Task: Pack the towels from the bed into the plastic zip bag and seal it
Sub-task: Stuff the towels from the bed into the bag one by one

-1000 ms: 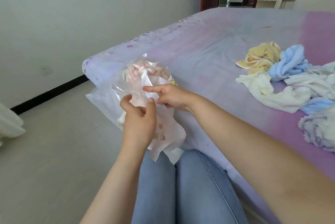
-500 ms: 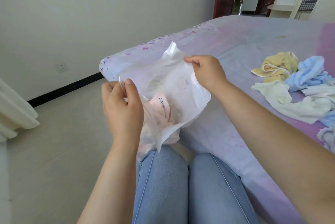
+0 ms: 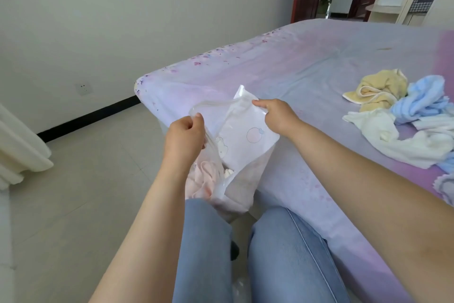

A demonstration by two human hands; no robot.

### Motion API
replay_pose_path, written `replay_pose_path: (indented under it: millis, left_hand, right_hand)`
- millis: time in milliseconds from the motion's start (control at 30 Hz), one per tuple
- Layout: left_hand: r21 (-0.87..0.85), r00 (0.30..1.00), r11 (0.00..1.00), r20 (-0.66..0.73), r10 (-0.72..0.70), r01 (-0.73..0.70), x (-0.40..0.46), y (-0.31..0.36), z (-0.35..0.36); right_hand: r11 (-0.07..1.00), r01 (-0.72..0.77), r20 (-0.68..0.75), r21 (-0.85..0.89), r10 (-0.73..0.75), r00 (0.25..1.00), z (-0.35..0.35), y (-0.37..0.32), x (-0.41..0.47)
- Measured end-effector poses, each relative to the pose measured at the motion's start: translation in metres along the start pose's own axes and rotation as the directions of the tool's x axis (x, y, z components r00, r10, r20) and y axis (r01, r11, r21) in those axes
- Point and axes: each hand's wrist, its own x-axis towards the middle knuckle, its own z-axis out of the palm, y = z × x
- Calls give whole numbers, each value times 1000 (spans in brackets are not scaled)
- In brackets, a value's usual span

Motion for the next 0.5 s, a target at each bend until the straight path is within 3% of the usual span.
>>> replay_pose_path:
  millis: [133,200,300,367,500]
  left_hand:
    - [48,942,976,257,-217,212,-8,-22,14]
    - [52,911,958,299,-284,282,-17,-40,22]
    - [31,888,932,296,-353,360,-27,-64,27]
    - [11,877,921,301,-375,390,-30,-74,26]
    - [53,865,917,316,-391,395,-28,-79,23]
  right_hand:
    - [999,-42,243,-4,41,969,20,20,-11]
    - [997,-80,354,1,75,932,32,30,-27]
    - [988,-152,271,-34,156,950,49,42,-56]
    - [964,-201,208,-175,236,949,54,43,-78]
    - [866,-136,317,-482,317,894,65,43,-117]
